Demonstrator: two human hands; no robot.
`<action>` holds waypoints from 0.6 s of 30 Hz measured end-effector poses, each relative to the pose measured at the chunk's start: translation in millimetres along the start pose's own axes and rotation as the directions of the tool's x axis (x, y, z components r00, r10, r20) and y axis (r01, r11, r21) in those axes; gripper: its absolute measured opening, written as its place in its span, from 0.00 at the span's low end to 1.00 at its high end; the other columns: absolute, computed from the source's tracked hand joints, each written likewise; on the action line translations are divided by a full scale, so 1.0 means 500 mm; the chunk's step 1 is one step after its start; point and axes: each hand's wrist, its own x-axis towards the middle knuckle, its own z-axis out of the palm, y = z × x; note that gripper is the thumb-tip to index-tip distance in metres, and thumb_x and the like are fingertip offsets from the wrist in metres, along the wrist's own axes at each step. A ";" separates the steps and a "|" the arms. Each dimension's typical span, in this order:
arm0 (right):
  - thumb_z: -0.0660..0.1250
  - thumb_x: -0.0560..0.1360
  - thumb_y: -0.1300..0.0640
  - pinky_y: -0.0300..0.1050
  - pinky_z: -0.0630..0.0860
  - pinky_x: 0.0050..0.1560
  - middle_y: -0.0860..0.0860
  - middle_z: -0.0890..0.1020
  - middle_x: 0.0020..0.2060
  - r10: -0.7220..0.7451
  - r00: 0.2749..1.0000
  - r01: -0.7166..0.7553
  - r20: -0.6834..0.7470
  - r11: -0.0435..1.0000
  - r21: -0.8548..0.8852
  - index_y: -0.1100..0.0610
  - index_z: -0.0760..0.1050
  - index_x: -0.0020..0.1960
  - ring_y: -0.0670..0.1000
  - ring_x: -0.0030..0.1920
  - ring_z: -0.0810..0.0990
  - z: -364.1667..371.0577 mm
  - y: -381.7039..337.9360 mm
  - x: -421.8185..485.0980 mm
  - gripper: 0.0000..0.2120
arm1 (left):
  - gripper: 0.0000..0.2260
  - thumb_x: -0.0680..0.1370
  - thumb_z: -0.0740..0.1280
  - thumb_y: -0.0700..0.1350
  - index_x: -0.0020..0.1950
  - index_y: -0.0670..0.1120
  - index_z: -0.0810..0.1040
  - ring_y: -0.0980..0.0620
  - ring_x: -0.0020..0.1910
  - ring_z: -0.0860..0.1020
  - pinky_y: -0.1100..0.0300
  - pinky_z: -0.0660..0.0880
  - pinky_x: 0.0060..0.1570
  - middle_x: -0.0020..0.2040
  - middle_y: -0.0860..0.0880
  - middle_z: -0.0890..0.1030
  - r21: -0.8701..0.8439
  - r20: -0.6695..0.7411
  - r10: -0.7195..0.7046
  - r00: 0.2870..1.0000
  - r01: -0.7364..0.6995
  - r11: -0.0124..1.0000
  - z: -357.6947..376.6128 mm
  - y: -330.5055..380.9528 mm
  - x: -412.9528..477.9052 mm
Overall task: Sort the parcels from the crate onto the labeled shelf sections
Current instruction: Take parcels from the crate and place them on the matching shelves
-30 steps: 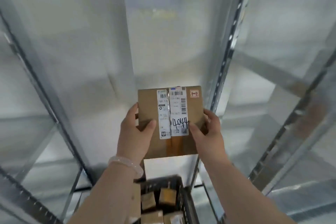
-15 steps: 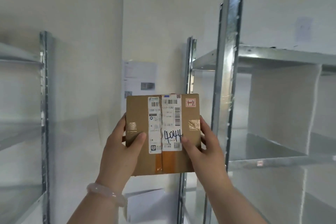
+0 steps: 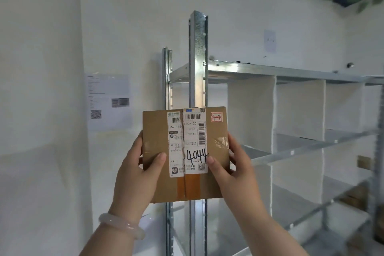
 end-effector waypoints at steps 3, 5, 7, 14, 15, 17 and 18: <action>0.72 0.74 0.53 0.25 0.74 0.45 0.38 0.75 0.62 0.019 0.998 -0.022 -0.062 0.999 -0.046 0.35 0.66 0.69 0.38 0.61 0.74 -0.027 -0.003 -0.019 0.29 | 0.22 0.79 0.66 0.50 0.70 0.64 0.66 0.66 0.47 0.75 0.73 0.72 0.31 0.51 0.67 0.75 -0.056 0.071 -0.007 0.997 0.012 0.998 0.029 -0.002 -0.010; 0.72 0.73 0.54 0.27 0.75 0.44 0.35 0.74 0.60 0.023 0.994 -0.032 -0.106 0.996 -0.086 0.36 0.66 0.68 0.37 0.61 0.74 -0.046 -0.004 -0.030 0.29 | 0.21 0.79 0.66 0.50 0.69 0.64 0.66 0.66 0.48 0.76 0.72 0.73 0.32 0.51 0.66 0.76 -0.085 0.115 -0.011 0.993 0.021 0.996 0.050 -0.006 -0.018; 0.72 0.73 0.53 0.28 0.75 0.44 0.34 0.73 0.59 0.033 0.990 -0.053 -0.139 0.989 -0.142 0.34 0.65 0.68 0.37 0.60 0.74 -0.070 0.000 -0.042 0.29 | 0.20 0.79 0.67 0.50 0.69 0.62 0.68 0.64 0.50 0.77 0.71 0.74 0.33 0.53 0.63 0.78 -0.106 0.160 -0.017 0.987 0.034 0.994 0.074 -0.009 -0.025; 0.71 0.74 0.53 0.34 0.76 0.49 0.38 0.77 0.60 0.096 0.961 -0.157 -0.259 0.961 -0.228 0.36 0.65 0.69 0.36 0.57 0.76 -0.240 0.002 -0.063 0.28 | 0.26 0.78 0.68 0.52 0.75 0.61 0.64 0.60 0.54 0.78 0.63 0.79 0.46 0.60 0.58 0.79 -0.153 0.294 0.034 0.955 0.011 0.988 0.241 0.036 -0.066; 0.71 0.75 0.53 0.37 0.77 0.50 0.38 0.77 0.60 0.102 0.957 -0.167 -0.273 0.959 -0.230 0.37 0.66 0.70 0.37 0.57 0.76 -0.275 0.003 -0.059 0.28 | 0.27 0.78 0.68 0.52 0.75 0.61 0.64 0.59 0.55 0.78 0.63 0.79 0.46 0.60 0.58 0.78 -0.159 0.301 0.046 0.953 0.003 0.987 0.273 0.048 -0.074; 0.71 0.74 0.52 0.44 0.78 0.53 0.37 0.78 0.59 0.122 0.946 -0.195 -0.300 0.954 -0.226 0.37 0.65 0.71 0.41 0.59 0.77 -0.347 0.014 -0.049 0.29 | 0.27 0.78 0.68 0.52 0.75 0.60 0.63 0.58 0.56 0.78 0.66 0.77 0.45 0.61 0.57 0.78 -0.163 0.324 0.059 0.944 -0.006 0.987 0.338 0.071 -0.090; 0.72 0.74 0.52 0.45 0.79 0.53 0.36 0.78 0.58 0.126 0.942 -0.202 -0.312 0.954 -0.224 0.36 0.65 0.70 0.42 0.59 0.77 -0.393 0.021 -0.043 0.29 | 0.27 0.78 0.68 0.52 0.76 0.59 0.63 0.58 0.56 0.78 0.68 0.76 0.44 0.62 0.56 0.78 -0.157 0.341 0.074 0.937 -0.021 0.987 0.385 0.086 -0.100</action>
